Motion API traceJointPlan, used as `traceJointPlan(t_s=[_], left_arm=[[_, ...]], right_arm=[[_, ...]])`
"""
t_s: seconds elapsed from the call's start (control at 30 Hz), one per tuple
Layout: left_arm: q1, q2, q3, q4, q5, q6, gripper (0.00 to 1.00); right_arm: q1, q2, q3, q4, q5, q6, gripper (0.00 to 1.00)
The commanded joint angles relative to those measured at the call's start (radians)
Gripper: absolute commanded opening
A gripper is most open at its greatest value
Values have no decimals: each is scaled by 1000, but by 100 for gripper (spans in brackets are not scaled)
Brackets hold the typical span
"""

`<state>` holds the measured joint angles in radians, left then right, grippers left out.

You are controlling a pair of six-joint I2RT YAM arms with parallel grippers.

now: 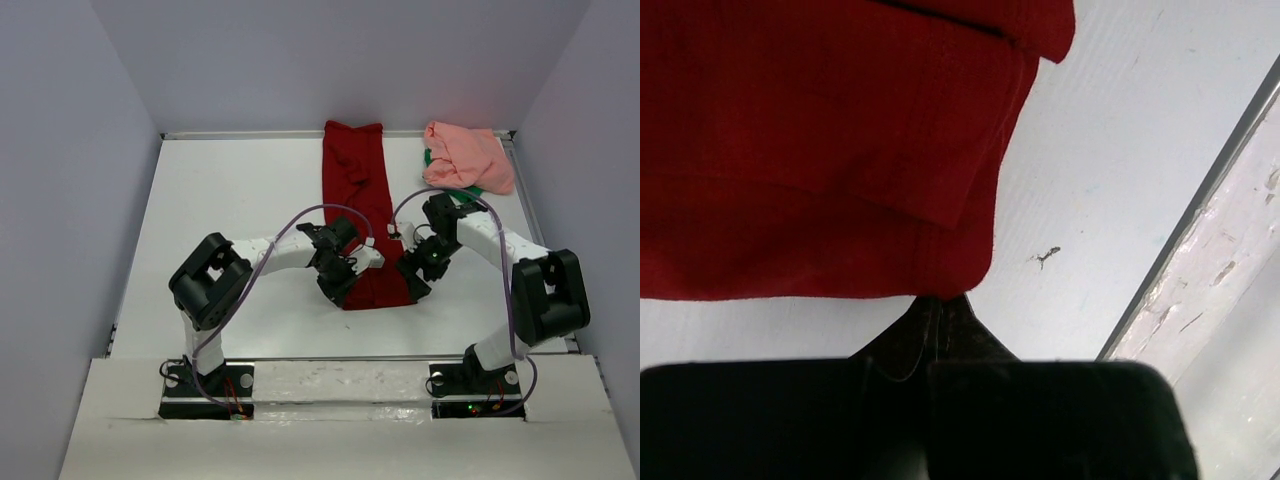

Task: Fold and stack the t-shirts
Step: Grab the bottom of the folded rectangular tshirt with both arms

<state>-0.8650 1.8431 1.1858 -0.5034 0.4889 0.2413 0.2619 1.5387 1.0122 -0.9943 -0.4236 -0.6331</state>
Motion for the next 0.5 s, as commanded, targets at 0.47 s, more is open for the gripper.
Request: traceJointPlan(t_s=[0.47], left_arm=[[-11, -88, -25, -4, -6, 7, 0]], right_arm=[[-6, 213, 49, -66, -67, -31, 64]])
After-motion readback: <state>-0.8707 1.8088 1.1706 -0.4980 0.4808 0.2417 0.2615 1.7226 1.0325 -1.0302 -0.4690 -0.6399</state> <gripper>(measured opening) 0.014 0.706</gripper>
